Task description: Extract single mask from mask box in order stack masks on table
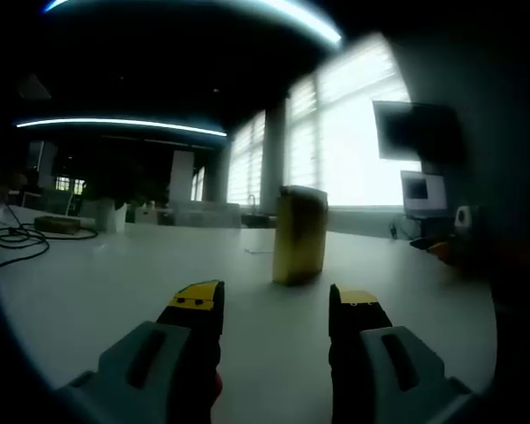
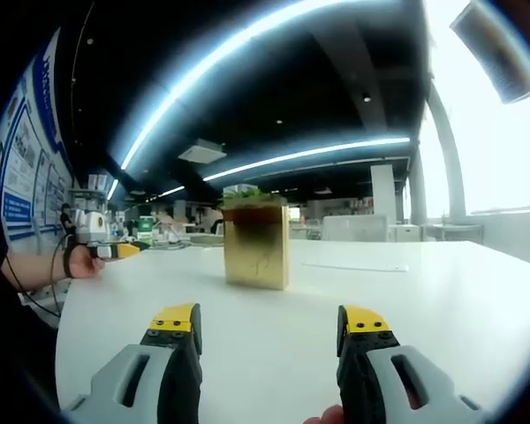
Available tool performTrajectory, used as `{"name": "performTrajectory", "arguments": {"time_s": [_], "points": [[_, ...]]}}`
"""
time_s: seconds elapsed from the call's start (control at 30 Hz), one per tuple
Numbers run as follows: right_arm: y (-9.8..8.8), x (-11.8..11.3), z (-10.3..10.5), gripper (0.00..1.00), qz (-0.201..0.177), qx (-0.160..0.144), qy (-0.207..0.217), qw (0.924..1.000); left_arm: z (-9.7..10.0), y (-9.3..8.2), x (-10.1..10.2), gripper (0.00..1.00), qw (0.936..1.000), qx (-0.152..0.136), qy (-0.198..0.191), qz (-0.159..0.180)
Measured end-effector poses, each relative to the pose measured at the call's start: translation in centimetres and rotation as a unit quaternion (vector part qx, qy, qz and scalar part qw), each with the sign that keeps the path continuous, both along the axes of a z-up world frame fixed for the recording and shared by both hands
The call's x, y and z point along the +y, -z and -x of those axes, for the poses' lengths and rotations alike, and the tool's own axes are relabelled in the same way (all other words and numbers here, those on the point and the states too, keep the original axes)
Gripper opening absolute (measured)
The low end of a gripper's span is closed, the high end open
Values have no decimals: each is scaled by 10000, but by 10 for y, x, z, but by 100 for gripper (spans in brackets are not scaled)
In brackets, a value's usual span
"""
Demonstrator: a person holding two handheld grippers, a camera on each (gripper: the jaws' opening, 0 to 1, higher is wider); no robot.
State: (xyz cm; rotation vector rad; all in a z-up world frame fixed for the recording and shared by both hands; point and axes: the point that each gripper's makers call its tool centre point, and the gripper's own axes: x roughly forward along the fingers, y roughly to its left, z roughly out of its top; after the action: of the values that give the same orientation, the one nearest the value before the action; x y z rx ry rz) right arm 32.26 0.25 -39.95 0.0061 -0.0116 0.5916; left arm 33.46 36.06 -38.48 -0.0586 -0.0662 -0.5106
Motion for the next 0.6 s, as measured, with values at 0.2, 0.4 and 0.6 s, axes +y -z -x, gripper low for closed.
{"name": "performTrajectory", "arguments": {"time_s": [0.2, 0.4, 0.6], "points": [[-1, 0, 1, 57, -44, -14, -8, 10000, -1, -2, 3, 39, 9999, -6, -65, 100], [-1, 1, 1, 57, -33, -8, -7, 10000, -2, 2, 7, 40, 9998, 50, -191, -8], [-2, 2, 3, 57, -33, -21, -11, 10000, -1, 0, 8, 37, 9998, 30, -160, 108]]}}
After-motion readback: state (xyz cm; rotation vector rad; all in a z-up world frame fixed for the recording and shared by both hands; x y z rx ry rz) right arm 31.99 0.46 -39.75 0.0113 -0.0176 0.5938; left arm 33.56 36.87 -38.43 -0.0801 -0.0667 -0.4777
